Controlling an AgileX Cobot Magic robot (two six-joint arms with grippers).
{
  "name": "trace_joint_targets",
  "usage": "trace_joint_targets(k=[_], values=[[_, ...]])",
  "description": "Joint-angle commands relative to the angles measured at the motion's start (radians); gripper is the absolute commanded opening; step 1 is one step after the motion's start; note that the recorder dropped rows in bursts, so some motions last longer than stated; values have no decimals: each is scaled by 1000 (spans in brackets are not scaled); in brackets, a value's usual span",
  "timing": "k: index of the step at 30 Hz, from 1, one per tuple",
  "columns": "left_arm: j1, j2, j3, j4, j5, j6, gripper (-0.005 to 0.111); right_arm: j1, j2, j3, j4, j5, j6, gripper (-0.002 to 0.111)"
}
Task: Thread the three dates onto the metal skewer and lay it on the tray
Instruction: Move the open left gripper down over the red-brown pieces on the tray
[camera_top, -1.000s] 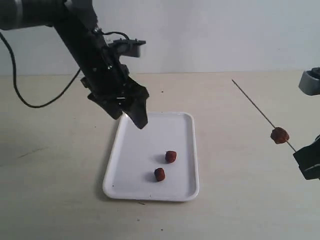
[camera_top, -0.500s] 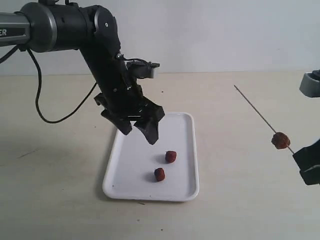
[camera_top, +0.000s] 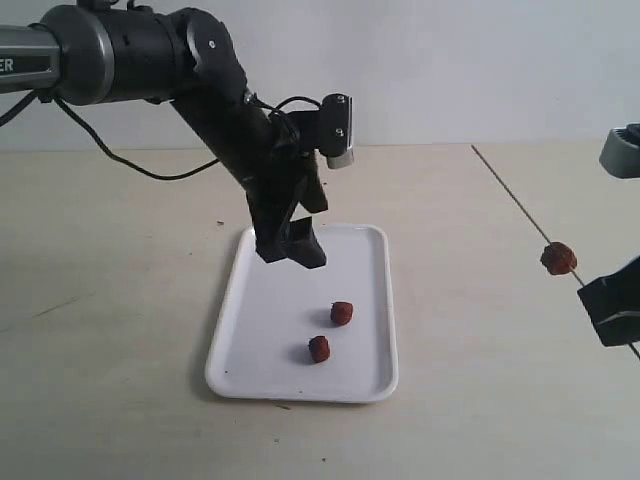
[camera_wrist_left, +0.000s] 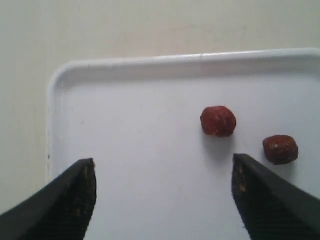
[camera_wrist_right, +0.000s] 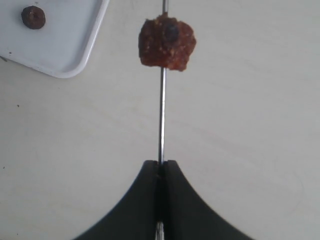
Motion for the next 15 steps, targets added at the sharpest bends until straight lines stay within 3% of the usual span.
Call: trace_joint_targets(k=[1,8,15], values=[[-3,-7,2,-94,4,223,73,-5,-9,2,5,-19,-1,0],[-10,-5,2,-56,86,231,73,-5,-9,2,6,-21,-1,0],[-63,13,2,-6,31,239,73,-5,-9,2,15,-21,-1,0]])
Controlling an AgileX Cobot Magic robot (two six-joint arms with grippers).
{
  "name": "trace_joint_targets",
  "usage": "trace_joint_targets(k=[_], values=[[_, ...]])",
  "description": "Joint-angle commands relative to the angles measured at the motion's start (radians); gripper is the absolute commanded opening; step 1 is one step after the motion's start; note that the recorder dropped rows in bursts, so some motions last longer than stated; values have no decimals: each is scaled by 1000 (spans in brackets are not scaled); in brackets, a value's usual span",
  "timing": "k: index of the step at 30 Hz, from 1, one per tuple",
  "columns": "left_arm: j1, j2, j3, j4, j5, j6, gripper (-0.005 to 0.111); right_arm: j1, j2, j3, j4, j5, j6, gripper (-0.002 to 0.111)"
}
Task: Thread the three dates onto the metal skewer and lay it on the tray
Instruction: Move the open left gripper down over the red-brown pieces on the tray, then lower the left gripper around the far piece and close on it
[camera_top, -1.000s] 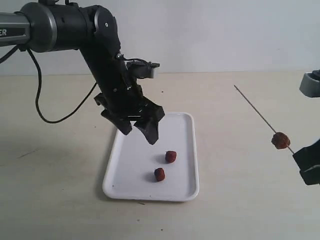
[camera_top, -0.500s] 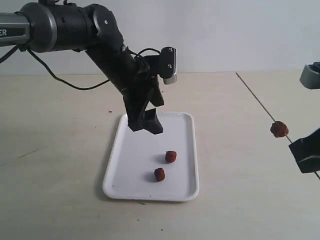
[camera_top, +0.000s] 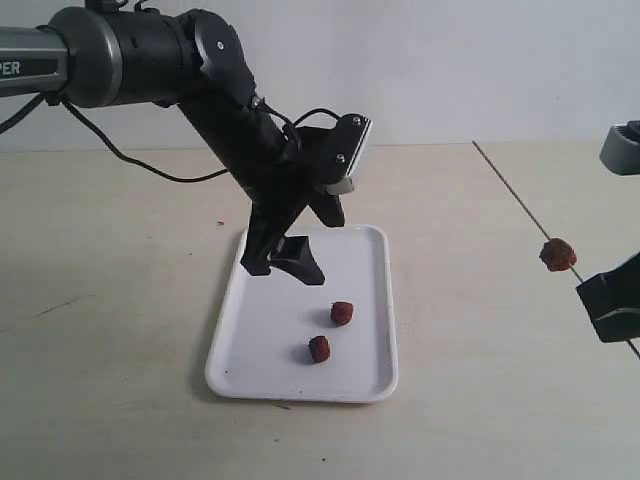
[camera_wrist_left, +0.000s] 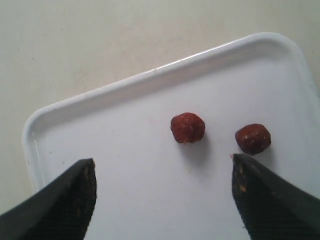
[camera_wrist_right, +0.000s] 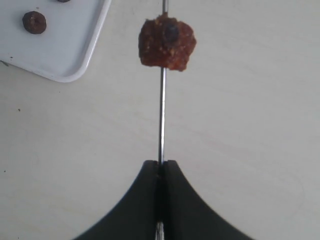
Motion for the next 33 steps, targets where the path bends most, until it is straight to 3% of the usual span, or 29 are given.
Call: trace_joint_targets(k=[1,7,33], values=[[-42,20,2,10,-50,8,73,-5,-9,2,10,-10,-1,0],[-68,74,2,21,-75,8,73,-5,-9,2,10,-10,-1,0],[-68,148,2,71,-148,-7,73,-5,-9,2,12,0,-1,0]])
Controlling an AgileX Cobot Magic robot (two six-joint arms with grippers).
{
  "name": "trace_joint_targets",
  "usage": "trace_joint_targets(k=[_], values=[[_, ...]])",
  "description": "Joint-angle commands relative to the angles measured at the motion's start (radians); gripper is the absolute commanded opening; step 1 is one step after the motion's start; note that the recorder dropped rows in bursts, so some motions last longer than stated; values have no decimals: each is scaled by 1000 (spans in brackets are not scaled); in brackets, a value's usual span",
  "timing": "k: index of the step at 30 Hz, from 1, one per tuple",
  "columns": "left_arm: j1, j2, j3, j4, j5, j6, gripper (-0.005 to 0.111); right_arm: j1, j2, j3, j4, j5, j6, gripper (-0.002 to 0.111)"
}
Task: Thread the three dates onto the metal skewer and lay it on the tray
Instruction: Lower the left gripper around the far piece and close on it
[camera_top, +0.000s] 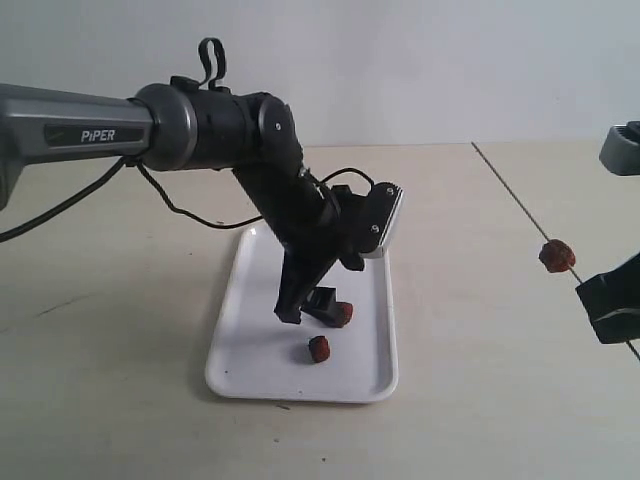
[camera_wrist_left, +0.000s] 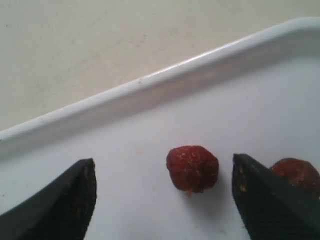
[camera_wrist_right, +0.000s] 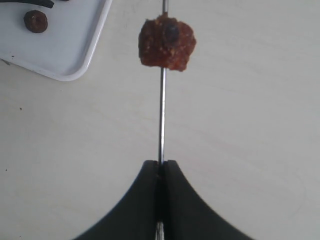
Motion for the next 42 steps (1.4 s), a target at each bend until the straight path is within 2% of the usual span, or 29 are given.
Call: trace_joint_targets(k=[1,6,42], values=[[-3,9,2,20,-11,4,72,-5,-9,2,8,-3,-1,0],[-3,9,2,18,-15,4,68,-5,-9,2,8,-5,-1,0],[-3,29,2,-6,-24,4,68,-5,-9,2,15,-7,-1,0]])
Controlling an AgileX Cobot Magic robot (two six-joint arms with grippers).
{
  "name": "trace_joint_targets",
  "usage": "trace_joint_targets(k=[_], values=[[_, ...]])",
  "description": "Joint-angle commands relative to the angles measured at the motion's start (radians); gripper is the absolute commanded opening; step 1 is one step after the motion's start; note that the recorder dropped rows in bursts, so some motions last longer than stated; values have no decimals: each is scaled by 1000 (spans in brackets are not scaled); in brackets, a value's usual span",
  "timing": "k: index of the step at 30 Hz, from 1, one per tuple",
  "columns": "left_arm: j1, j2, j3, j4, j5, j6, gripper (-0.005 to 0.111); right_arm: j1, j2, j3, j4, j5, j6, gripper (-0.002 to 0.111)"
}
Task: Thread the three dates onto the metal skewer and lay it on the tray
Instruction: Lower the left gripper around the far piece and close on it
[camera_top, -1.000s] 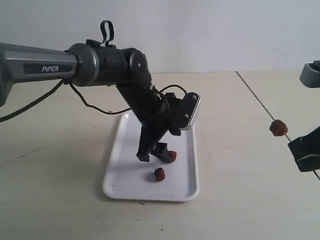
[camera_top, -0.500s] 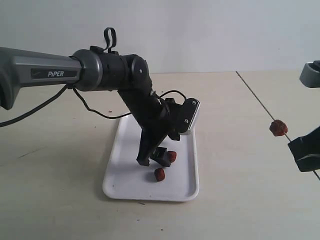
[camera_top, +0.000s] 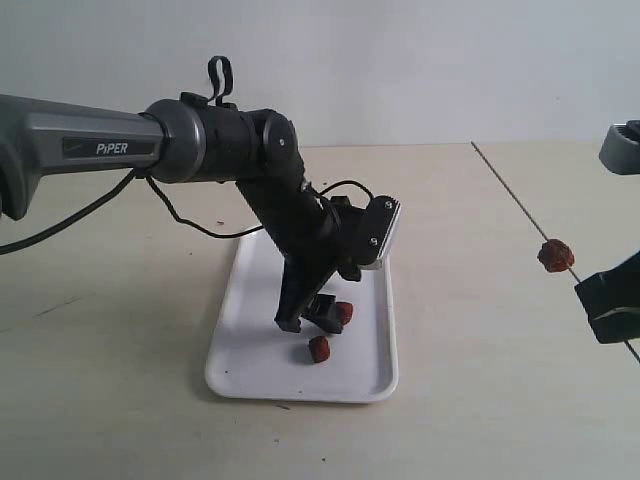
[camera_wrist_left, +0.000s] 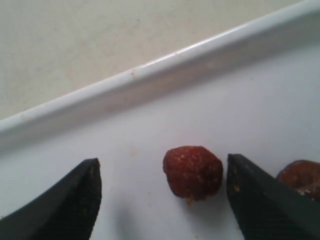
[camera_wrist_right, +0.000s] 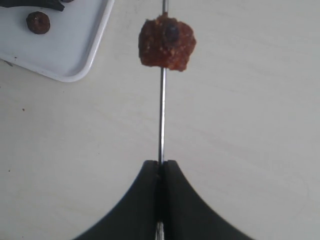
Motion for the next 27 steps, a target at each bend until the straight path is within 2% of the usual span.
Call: trace_joint_targets(k=[1,6,11,23,27], values=[[-3,-4,2,-12,2,0,68,-5,-9,2,6,-7,-1,0],[-3,-4,2,-12,7,-7,65,-5,-9,2,6,-7,-1,0],[-3,-4,2,-8,23,-7,45,-5,-9,2,6,-7,-1,0],[-3,-4,2,-4,39,-7,44,-5,-9,2,6,-9,-1,0],[-3,-4,2,-4,39,-7,33,-5,-9,2,6,-9,-1,0]])
